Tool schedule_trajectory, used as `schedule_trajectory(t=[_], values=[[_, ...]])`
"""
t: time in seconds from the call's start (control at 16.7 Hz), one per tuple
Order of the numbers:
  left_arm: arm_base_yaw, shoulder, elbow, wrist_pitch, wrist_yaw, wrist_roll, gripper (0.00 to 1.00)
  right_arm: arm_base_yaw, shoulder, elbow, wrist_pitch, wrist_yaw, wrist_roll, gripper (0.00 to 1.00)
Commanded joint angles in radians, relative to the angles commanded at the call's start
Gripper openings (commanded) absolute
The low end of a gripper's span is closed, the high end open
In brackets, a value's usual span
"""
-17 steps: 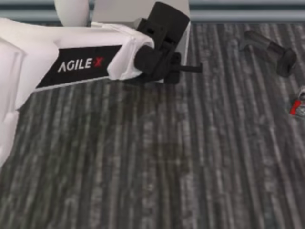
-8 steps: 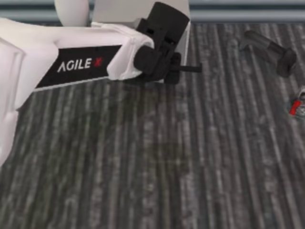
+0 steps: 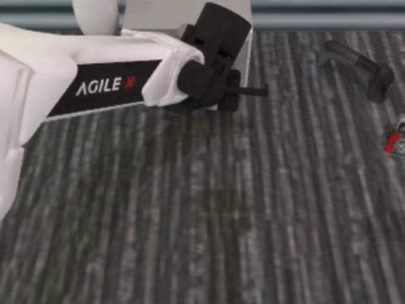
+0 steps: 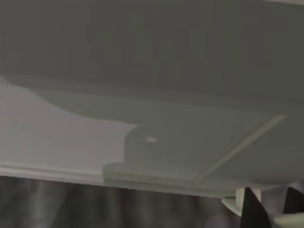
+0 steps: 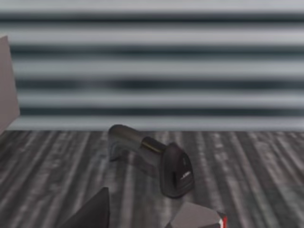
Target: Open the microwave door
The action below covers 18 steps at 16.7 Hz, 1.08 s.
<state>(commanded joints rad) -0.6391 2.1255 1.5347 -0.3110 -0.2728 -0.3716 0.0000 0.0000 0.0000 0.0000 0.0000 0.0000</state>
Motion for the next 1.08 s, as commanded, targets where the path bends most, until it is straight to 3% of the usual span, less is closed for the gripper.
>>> schedule_trajectory(t=[1.08], values=[[0.011, -0.042, -0.069, 0.040, 0.043, 0.056, 0.00, 0.000, 0.000, 0.000, 0.000, 0.000, 0.000, 1.00]])
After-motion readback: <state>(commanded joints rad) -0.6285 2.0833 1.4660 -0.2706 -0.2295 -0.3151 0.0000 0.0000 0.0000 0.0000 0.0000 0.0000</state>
